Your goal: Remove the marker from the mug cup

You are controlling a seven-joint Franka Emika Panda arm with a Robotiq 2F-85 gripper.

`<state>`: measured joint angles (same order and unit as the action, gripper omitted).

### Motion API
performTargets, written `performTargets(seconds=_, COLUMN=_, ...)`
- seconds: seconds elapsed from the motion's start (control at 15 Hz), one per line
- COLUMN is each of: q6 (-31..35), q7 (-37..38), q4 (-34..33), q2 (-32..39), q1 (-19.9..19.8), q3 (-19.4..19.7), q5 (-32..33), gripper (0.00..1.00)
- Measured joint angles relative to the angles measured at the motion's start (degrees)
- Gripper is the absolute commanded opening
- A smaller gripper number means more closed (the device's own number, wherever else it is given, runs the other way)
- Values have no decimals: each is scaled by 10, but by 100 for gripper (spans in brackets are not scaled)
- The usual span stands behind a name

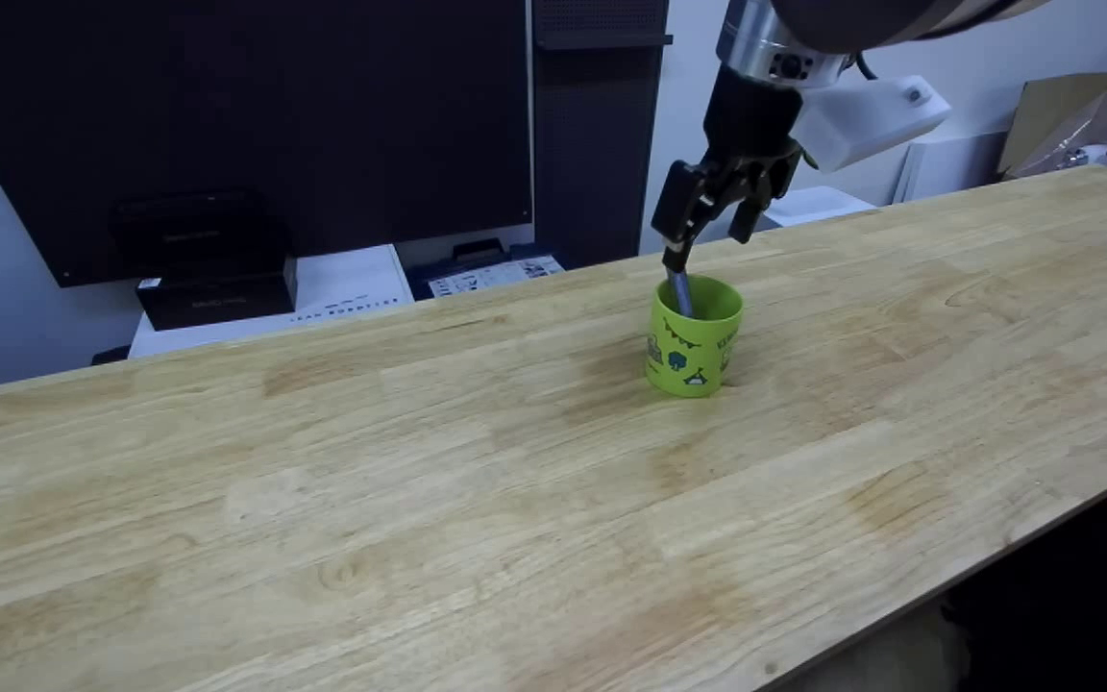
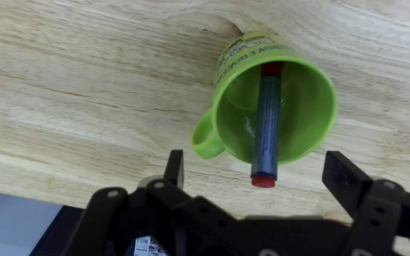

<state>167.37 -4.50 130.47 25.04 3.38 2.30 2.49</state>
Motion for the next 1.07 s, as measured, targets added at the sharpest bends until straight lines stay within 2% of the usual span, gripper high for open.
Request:
performTargets(seconds=0.47, q6=12, q7=23, q4=-8, q2=18, q1=40, q3=27, q5=21, gripper=100)
performTargets(seconds=0.53, q6=15, q7=24, q4=-10, q2=21, q1=44, q3=31, q5=23, gripper=85)
performTargets(seconds=0.6, q6=18, q7=25, q4=-12, q2=26, q1=47, q3=35, q5=24, gripper=74)
performTargets(seconds=1.07, q6=24, q7=28, q4=-36, q2=53, q1=49, q3=38, q5=23, gripper=25)
